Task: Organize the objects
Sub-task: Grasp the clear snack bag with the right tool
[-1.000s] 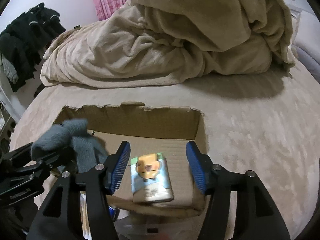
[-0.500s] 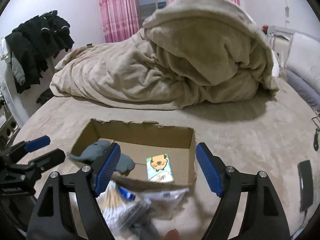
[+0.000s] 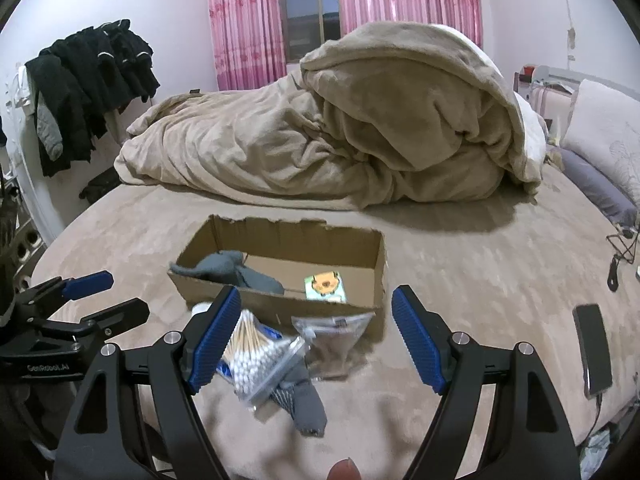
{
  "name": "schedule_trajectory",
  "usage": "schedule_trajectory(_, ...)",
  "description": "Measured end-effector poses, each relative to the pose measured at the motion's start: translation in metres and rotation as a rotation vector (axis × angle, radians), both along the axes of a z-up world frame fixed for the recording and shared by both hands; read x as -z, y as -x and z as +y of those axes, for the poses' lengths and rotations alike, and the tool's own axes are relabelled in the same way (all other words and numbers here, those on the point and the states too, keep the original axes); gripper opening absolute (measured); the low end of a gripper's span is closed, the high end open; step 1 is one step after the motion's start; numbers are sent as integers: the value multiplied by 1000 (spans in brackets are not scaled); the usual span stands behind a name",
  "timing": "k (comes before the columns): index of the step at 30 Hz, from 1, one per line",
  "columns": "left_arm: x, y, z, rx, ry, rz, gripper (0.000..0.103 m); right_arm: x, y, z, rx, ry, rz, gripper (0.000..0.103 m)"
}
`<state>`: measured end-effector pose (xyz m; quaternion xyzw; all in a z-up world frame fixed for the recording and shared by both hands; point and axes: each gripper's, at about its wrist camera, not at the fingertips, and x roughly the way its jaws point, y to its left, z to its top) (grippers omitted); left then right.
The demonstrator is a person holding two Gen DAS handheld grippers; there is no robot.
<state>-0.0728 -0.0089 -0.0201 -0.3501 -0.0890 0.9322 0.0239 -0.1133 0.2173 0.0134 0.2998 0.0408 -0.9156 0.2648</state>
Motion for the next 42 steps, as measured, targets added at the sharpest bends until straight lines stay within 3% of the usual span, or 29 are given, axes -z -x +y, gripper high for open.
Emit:
schedule_trajectory(19, 69, 29, -2, -5, 38, -107, 92, 73, 36, -6, 14, -58, -142, 81)
schedule_trajectory(30, 100, 53, -18, -25, -34, -153, 92, 103, 61, -10, 23, -73, -211, 81)
schedule_trajectory(36, 107, 59, -6, 9, 17, -170, 91, 114, 67, -12, 17, -62, -241, 78)
schedule_trajectory(38, 106, 58, -3, 19, 36, -166, 85, 113, 67, -11, 6, -45, -239, 55)
schedule_trajectory(39, 104, 56, -2, 32, 33, -159, 76, 111, 66, -10, -2, -38, -235, 49)
schedule_trajectory(40, 103, 55, -1, 38, 35, -156, 63, 110, 64, -10, -7, -38, -229, 47)
schedule_trajectory(42, 100, 52, 5, 59, 49, -147, 53, 109, 62, -11, -11, -45, -217, 43)
